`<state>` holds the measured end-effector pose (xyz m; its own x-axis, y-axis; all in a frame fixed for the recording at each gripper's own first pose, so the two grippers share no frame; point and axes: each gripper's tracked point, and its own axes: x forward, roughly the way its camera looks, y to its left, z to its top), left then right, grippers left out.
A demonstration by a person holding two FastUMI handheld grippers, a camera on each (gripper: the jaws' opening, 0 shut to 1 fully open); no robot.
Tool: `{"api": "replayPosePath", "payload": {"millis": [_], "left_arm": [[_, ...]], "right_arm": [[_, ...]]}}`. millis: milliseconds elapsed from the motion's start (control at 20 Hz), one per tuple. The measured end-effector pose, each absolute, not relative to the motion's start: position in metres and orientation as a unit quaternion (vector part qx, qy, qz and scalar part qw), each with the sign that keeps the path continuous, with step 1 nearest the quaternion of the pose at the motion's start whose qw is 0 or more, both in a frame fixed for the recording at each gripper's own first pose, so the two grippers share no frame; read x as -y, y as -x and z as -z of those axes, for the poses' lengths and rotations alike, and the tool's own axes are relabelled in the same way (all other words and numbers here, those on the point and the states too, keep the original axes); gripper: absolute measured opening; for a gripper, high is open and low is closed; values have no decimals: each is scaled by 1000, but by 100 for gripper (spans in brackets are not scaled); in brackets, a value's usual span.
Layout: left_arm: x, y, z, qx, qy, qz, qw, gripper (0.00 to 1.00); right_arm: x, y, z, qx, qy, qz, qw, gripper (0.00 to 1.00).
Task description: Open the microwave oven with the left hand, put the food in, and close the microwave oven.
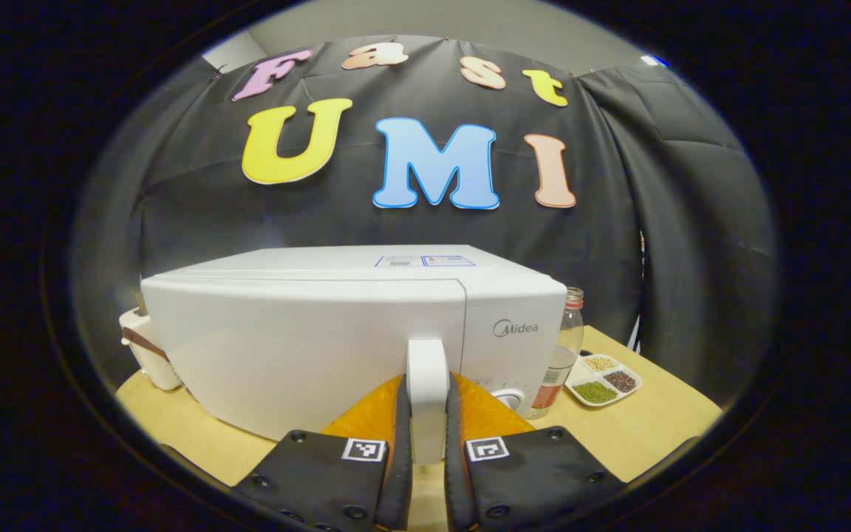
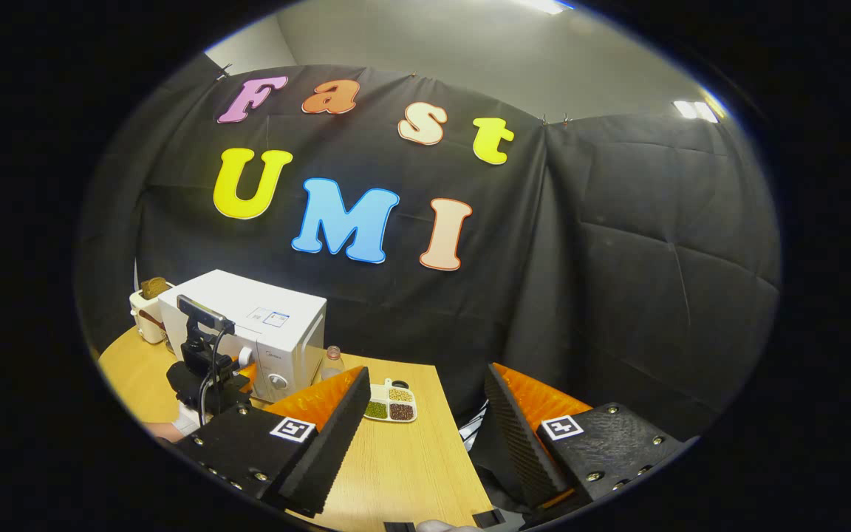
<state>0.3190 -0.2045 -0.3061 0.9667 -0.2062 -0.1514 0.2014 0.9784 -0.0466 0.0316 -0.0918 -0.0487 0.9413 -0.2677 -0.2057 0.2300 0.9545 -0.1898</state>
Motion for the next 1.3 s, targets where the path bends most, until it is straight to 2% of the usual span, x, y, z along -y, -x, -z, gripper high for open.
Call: {"api": "replayPosePath", "payload": {"millis": [200,750,850,950,1150,1300], "left_arm": [[205,-318,307,-84,13,99,991,17],[203,-316,305,-94,3,107,990,17],[198,-296,316,-115,8,102,988,17],[188,-269,306,-84,-8,102,991,18],[161,-223,313,-102,-17,100,990,17],[146,-199,312,-100,-40,90,990,24]], "right_arm": [[87,-32,49,-116,83,122,982,95],[82,-24,48,-115,84,116,983,95],[83,-22,44,-112,84,116,983,95],[82,-22,41,-106,79,112,985,95],[73,-19,38,-98,73,95,988,95],[63,-16,31,-85,81,76,990,95]]}}
